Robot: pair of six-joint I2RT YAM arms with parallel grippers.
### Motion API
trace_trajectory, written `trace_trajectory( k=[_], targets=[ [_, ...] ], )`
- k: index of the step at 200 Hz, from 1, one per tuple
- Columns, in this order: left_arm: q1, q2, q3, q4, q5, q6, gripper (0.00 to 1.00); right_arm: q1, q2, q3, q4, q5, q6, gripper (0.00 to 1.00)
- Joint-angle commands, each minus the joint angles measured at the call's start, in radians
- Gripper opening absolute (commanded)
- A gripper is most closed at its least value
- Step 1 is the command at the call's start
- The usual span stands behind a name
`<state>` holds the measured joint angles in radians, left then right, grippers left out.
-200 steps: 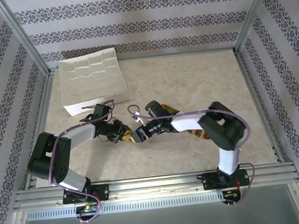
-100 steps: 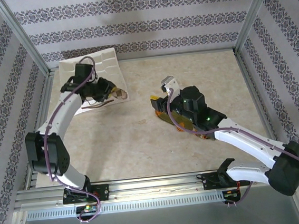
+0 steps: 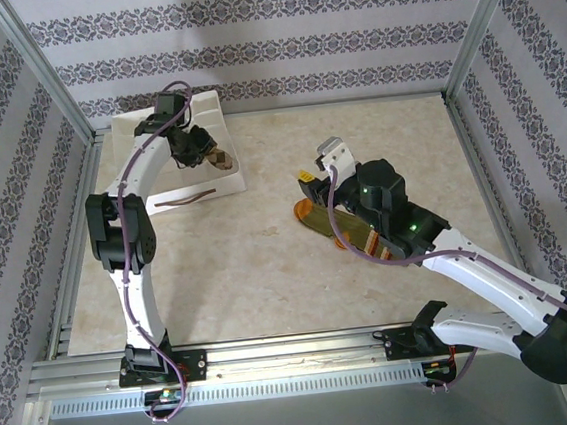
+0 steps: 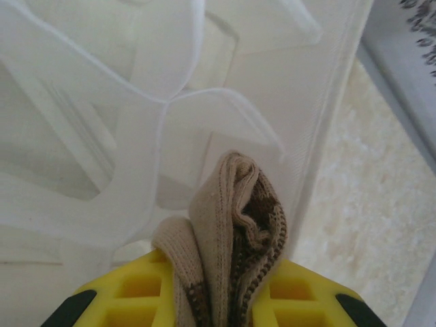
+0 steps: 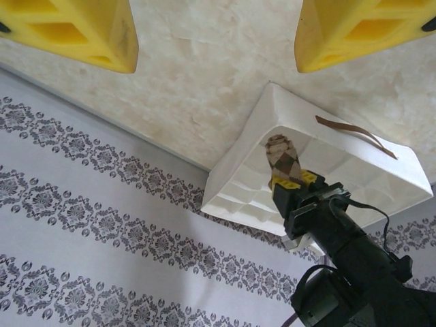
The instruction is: Roll the socks
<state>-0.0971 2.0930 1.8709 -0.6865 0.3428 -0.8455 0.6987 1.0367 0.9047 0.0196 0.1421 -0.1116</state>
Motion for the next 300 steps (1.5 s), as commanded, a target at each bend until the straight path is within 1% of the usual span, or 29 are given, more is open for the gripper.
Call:
trace_trajectory(
  k=[1, 26, 60, 78, 117, 139, 167, 195, 203, 212, 231, 242, 263, 275, 300],
  targets=[
    [-0.003, -0.027, -0.028, -0.031, -0.015, 0.044, 0.00, 0.012, -0.013, 0.035, -0.020, 0.044, -0.041, 0.62],
    [-0.009, -0.063, -0.102, 0.013, -0.025, 0.056, 0.00, 0.013, 0.004, 0.053, -0.020, 0.056, -0.054, 0.62],
    [-0.034, -0.088, -0.142, 0.032, -0.084, 0.114, 0.00, 0.014, 0.025, 0.079, -0.022, 0.050, -0.064, 0.62],
    [-0.054, -0.077, -0.125, 0.028, -0.116, 0.151, 0.00, 0.012, 0.030, 0.082, -0.026, 0.043, -0.057, 0.62],
    [-0.114, -0.045, -0.056, -0.016, -0.247, 0.268, 0.00, 0.023, 0.028, 0.078, -0.042, 0.043, -0.044, 0.62],
    [-0.132, -0.036, -0.061, -0.029, -0.283, 0.285, 0.00, 0.027, 0.024, 0.074, -0.053, 0.042, -0.040, 0.62],
    [-0.165, -0.034, -0.063, -0.027, -0.309, 0.318, 0.07, 0.031, 0.020, 0.075, -0.063, 0.041, -0.039, 0.63],
    [-0.183, -0.019, -0.032, -0.083, -0.346, 0.327, 0.13, 0.031, 0.021, 0.080, -0.070, 0.030, -0.038, 0.63],
    [-0.183, -0.020, -0.033, -0.093, -0.347, 0.326, 0.15, 0.030, 0.022, 0.082, -0.072, 0.028, -0.037, 0.63],
    [-0.184, -0.025, -0.035, -0.101, -0.347, 0.323, 0.21, 0.030, 0.024, 0.086, -0.076, 0.027, -0.036, 0.63],
    [-0.185, -0.042, -0.040, -0.118, -0.349, 0.316, 0.39, 0.030, 0.027, 0.093, -0.087, 0.022, -0.036, 0.63],
    [-0.184, -0.055, -0.036, -0.132, -0.346, 0.315, 0.53, 0.030, 0.029, 0.098, -0.094, 0.024, -0.037, 0.64],
    [-0.184, -0.074, -0.023, -0.162, -0.343, 0.306, 0.68, 0.030, 0.029, 0.103, -0.105, 0.027, -0.044, 0.64],
    [-0.182, -0.076, -0.006, -0.188, -0.339, 0.299, 0.72, 0.031, 0.030, 0.104, -0.108, 0.025, -0.043, 0.64],
    [-0.182, -0.100, 0.004, -0.209, -0.335, 0.279, 0.72, 0.030, 0.027, 0.103, -0.119, 0.022, -0.039, 0.64]
  ],
)
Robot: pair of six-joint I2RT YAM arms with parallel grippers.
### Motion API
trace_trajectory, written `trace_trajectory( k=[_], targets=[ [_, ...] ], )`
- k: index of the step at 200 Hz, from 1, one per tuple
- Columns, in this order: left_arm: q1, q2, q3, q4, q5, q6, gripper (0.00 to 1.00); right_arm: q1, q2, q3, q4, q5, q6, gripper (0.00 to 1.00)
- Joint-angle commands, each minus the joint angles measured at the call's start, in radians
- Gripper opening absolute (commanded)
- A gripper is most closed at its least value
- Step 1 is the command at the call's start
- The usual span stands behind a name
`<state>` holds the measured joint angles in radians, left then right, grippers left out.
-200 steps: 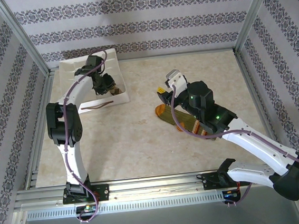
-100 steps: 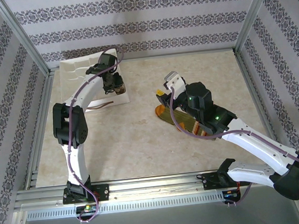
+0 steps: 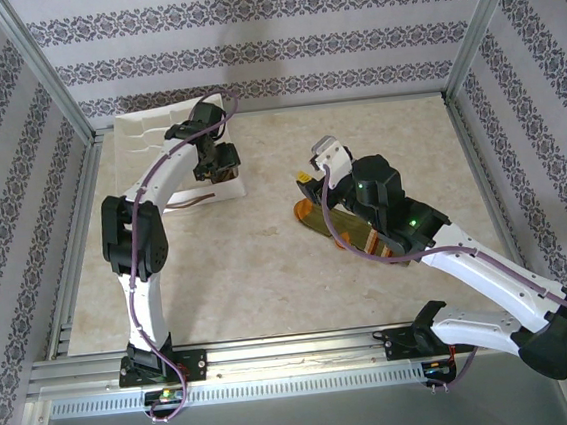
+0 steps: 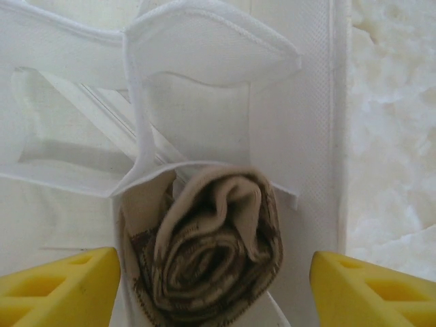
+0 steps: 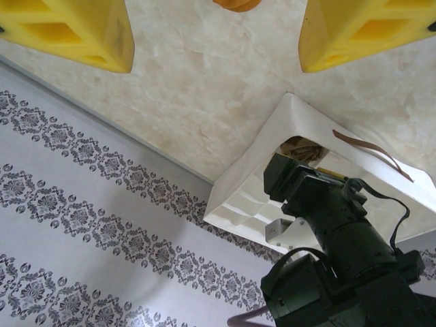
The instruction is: Roll the socks
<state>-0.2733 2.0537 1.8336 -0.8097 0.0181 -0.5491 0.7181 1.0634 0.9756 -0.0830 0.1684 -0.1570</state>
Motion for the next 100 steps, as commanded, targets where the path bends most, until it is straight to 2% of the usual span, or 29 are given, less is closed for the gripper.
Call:
trace_trajectory(
  k=[1, 26, 57, 66, 82, 100],
  targets=[
    [-0.005, -0.062, 0.041, -0.087, -0.010, -0.019, 0.72, 0.011, 0.001, 0.031, -0.016, -0.003, 0.006, 0.64],
    [0.002, -0.089, 0.045, -0.109, 0.013, -0.052, 0.64, 0.011, -0.005, 0.024, -0.032, 0.021, 0.006, 0.64],
    [-0.007, -0.146, 0.028, -0.117, 0.089, -0.113, 0.38, -0.013, -0.009, -0.002, -0.077, 0.107, 0.073, 0.63],
    [-0.028, -0.170, -0.015, -0.069, 0.156, -0.130, 0.34, -0.026, -0.004, -0.010, -0.104, 0.175, 0.125, 0.60],
    [-0.096, -0.168, -0.069, 0.004, 0.297, -0.160, 0.33, -0.074, 0.015, -0.012, -0.213, 0.264, 0.285, 0.55],
    [-0.204, -0.131, -0.096, 0.028, 0.358, -0.205, 0.32, -0.166, 0.041, -0.019, -0.368, 0.227, 0.519, 0.51]
  ],
)
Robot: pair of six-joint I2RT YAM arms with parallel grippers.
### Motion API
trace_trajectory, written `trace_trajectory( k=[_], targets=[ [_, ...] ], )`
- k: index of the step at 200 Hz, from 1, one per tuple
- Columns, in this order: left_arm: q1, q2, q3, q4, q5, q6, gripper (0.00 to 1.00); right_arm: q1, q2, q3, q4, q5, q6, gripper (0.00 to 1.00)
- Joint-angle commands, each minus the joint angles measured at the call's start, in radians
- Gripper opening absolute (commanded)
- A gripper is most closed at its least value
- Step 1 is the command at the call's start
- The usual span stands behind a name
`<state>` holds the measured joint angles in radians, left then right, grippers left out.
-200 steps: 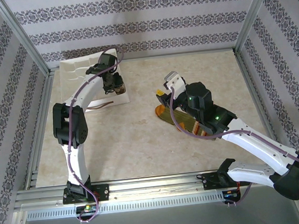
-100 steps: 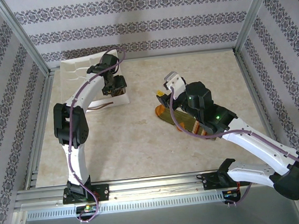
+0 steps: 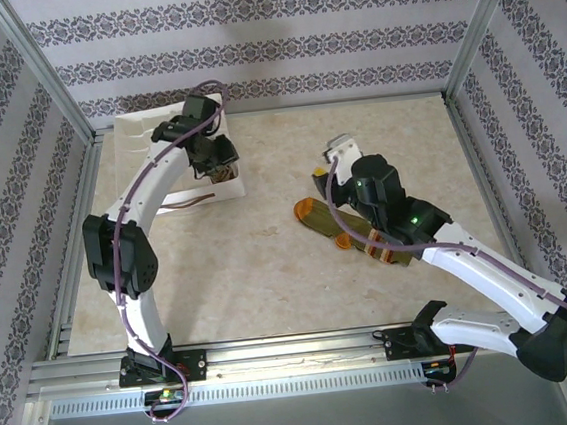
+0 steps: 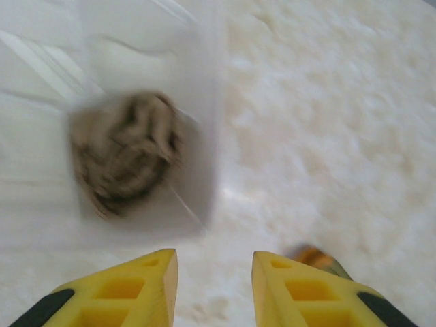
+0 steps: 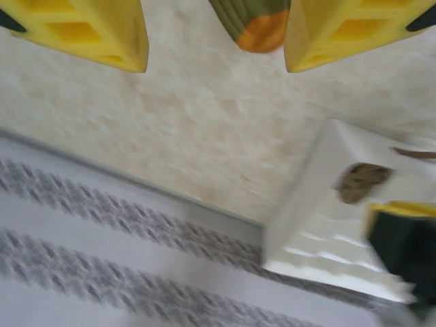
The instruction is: Roll the socks
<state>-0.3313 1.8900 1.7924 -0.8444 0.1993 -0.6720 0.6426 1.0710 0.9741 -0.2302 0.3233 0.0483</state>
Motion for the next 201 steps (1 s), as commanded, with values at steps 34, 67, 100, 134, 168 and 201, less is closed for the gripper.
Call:
trace_trajectory(
  k=[34, 67, 100, 134, 168, 201],
  targets=[
    [-0.319, 0.098, -0.189, 0.326, 0.271, -0.320, 0.32, -0.277, 0.030, -0.151, -0.300, -0.039, 0.554, 0.54],
    [-0.392, 0.232, -0.157, 0.441, 0.295, -0.441, 0.32, -0.462, 0.014, -0.312, -0.166, -0.226, 0.653, 0.55],
    [-0.381, 0.335, -0.102, 0.399, 0.274, -0.448, 0.31, -0.485, 0.125, -0.349, -0.105, -0.328, 0.702, 0.58],
    [-0.321, 0.369, -0.076, 0.349, 0.208, -0.408, 0.31, -0.358, 0.257, -0.370, -0.062, -0.364, 0.812, 0.59],
    [-0.241, 0.426, -0.004, 0.345, 0.223, -0.377, 0.32, -0.142, 0.290, -0.411, 0.016, -0.358, 0.963, 0.59],
    [-0.207, 0.514, 0.145, 0.328, 0.304, -0.330, 0.32, 0.052, 0.403, -0.341, 0.084, -0.389, 1.023, 0.59]
  ],
)
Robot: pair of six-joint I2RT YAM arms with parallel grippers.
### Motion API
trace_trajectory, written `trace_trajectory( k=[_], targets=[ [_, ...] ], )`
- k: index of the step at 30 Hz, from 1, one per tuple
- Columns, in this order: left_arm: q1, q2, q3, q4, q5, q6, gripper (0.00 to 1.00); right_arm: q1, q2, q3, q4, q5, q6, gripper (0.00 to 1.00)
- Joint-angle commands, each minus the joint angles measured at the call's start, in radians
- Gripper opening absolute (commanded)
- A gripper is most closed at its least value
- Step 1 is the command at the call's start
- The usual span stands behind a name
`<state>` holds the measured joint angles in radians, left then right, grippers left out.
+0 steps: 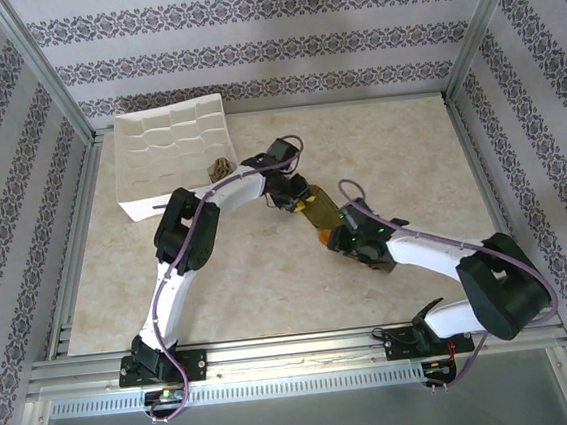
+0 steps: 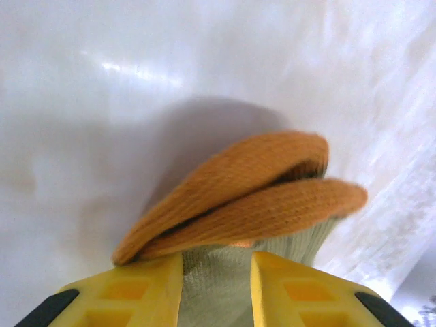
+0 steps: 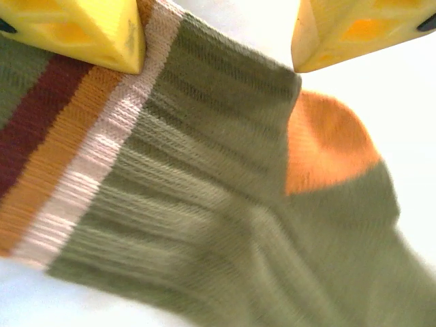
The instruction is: Roll the socks
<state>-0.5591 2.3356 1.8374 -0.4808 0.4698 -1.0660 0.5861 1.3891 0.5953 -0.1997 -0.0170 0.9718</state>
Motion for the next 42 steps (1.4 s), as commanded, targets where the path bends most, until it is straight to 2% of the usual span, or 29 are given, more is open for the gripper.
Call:
trace_trajectory(
  k=[1, 4, 6, 8, 10, 11, 13, 18, 23, 27, 31, 38, 42],
  targets=[
    [0.021, 0.070, 0.105, -0.038, 0.034, 0.066, 0.32, 0.112, 0.087, 0.042, 0.054, -0.050, 0.099, 0.59],
    [0.022, 0.079, 0.164, -0.070, 0.046, 0.099, 0.32, 0.167, 0.092, 0.113, 0.088, -0.040, 0.017, 0.60],
    [0.021, 0.055, 0.175, -0.085, 0.029, 0.130, 0.34, 0.167, 0.097, 0.164, 0.094, -0.088, -0.046, 0.61],
    [0.022, 0.003, 0.156, -0.089, 0.001, 0.142, 0.36, 0.160, 0.092, 0.212, 0.033, -0.098, -0.121, 0.61],
    [0.022, -0.062, 0.119, -0.095, -0.035, 0.138, 0.42, 0.146, 0.059, 0.227, -0.038, -0.045, -0.200, 0.62],
    [0.022, -0.106, 0.082, -0.089, -0.053, 0.126, 0.46, 0.132, 0.035, 0.217, -0.070, -0.007, -0.230, 0.62],
    [0.022, -0.206, -0.026, -0.048, -0.073, 0.090, 0.48, 0.080, -0.014, 0.161, -0.094, 0.028, -0.255, 0.62],
    [0.020, -0.400, -0.304, 0.056, -0.025, 0.016, 0.48, -0.047, -0.075, 0.042, -0.056, 0.001, -0.289, 0.62],
    [0.018, -0.551, -0.522, 0.087, 0.023, 0.007, 0.48, -0.090, -0.010, 0.050, -0.018, -0.068, -0.336, 0.64],
    [0.018, -0.639, -0.659, 0.088, 0.032, 0.005, 0.48, -0.028, 0.078, 0.102, -0.019, -0.107, -0.320, 0.63],
    [0.019, -0.711, -0.767, 0.094, 0.027, -0.001, 0.49, 0.068, 0.116, 0.136, -0.005, -0.097, -0.225, 0.63],
    [0.022, -0.773, -0.849, 0.086, 0.015, -0.004, 0.48, 0.164, 0.188, 0.202, 0.136, -0.189, -0.081, 0.62],
    [0.024, -0.793, -0.865, 0.063, 0.014, 0.027, 0.48, 0.171, 0.170, 0.232, 0.043, -0.127, -0.172, 0.62]
  ],
)
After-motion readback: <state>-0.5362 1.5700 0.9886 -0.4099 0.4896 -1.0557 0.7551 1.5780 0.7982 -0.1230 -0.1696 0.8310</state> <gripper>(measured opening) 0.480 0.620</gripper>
